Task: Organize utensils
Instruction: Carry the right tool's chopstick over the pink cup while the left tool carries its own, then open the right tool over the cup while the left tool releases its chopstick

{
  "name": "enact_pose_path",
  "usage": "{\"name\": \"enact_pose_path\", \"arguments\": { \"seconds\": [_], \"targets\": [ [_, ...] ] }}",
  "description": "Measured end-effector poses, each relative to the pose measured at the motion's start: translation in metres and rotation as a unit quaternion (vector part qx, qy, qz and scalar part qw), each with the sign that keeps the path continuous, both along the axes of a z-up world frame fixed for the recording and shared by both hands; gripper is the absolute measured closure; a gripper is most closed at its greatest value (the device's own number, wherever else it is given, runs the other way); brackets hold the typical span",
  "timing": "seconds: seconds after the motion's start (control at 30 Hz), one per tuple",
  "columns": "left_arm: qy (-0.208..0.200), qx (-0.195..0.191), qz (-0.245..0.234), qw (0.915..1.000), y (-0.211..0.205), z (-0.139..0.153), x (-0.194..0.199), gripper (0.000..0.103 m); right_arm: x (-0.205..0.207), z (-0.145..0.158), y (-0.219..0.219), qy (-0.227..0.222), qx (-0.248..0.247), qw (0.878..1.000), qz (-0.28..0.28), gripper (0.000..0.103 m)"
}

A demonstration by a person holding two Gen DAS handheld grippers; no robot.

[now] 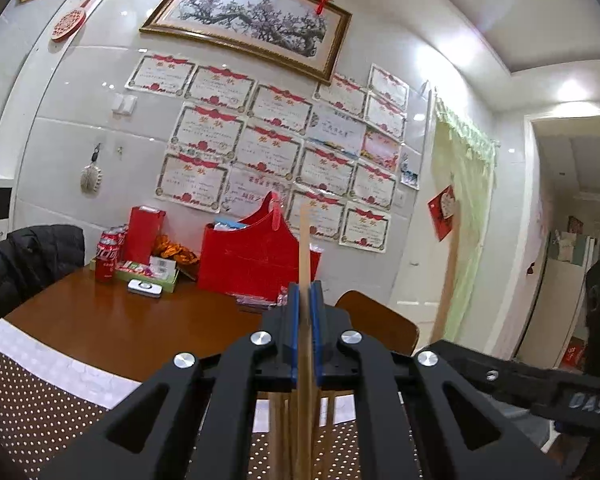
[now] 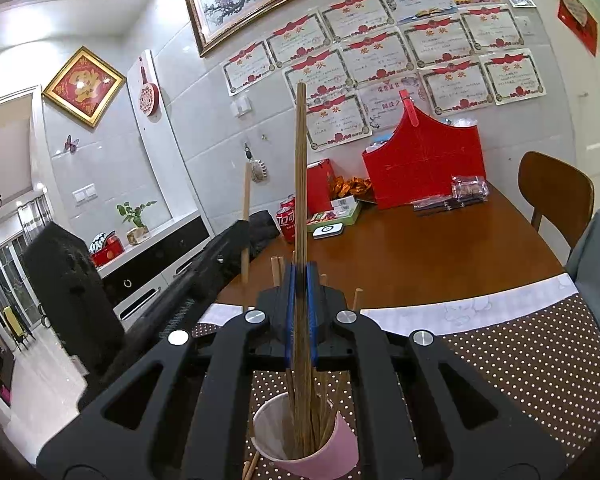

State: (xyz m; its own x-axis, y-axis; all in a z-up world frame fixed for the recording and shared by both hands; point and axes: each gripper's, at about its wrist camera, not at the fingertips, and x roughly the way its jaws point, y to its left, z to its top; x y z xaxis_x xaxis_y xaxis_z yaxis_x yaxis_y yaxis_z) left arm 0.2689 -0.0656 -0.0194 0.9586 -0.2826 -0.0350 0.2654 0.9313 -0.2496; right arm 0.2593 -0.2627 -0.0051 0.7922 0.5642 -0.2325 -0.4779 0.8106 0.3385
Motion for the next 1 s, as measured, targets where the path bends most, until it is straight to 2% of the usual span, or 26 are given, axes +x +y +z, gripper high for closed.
{"name": "enact_pose_path", "arguments": {
  "seconds": [0.33,0.47,0.5,0.53,0.6,0.7,0.73,0.87,1.0],
  "targets": [
    [0.014,0.027,0.008,0.9995,-0.005,-0.010,0.004,0.098,0.002,-0.003,0.004,0.012,-0.009,1.000,0.007,0.097],
    [0.035,0.044,0.009,0.9984,-0.004,-0.017,0.001,0.096,0.010,-0.009,0.007,0.044,-0.016,0.999,0.017,0.096],
    [0.040,0.049,0.010,0.9980,-0.003,-0.019,-0.001,0.083,0.012,-0.009,0.006,0.051,-0.014,0.998,0.017,0.090],
    [0.043,0.050,0.013,0.9977,-0.002,-0.020,-0.003,0.062,0.015,-0.011,0.004,0.061,-0.008,0.998,0.013,0.063],
    [0.045,0.049,0.024,0.9975,0.004,-0.022,-0.009,0.046,0.014,-0.012,-0.001,0.061,0.000,0.998,-0.004,0.015],
    [0.054,0.053,0.029,0.9967,0.013,-0.020,-0.016,0.037,0.012,-0.010,-0.007,0.054,0.009,0.998,-0.019,0.014],
    [0.059,0.058,0.033,0.9961,0.016,-0.018,-0.020,0.033,0.011,-0.010,-0.008,0.056,0.012,0.998,-0.025,0.009],
    [0.080,0.095,0.052,0.9910,0.021,-0.015,-0.036,0.030,0.010,-0.008,-0.010,0.059,0.013,0.997,-0.044,0.006],
    [0.116,0.136,0.075,0.9810,0.031,-0.017,-0.060,0.030,0.003,-0.002,-0.004,0.060,0.002,0.997,-0.039,0.006]
  ]
}}
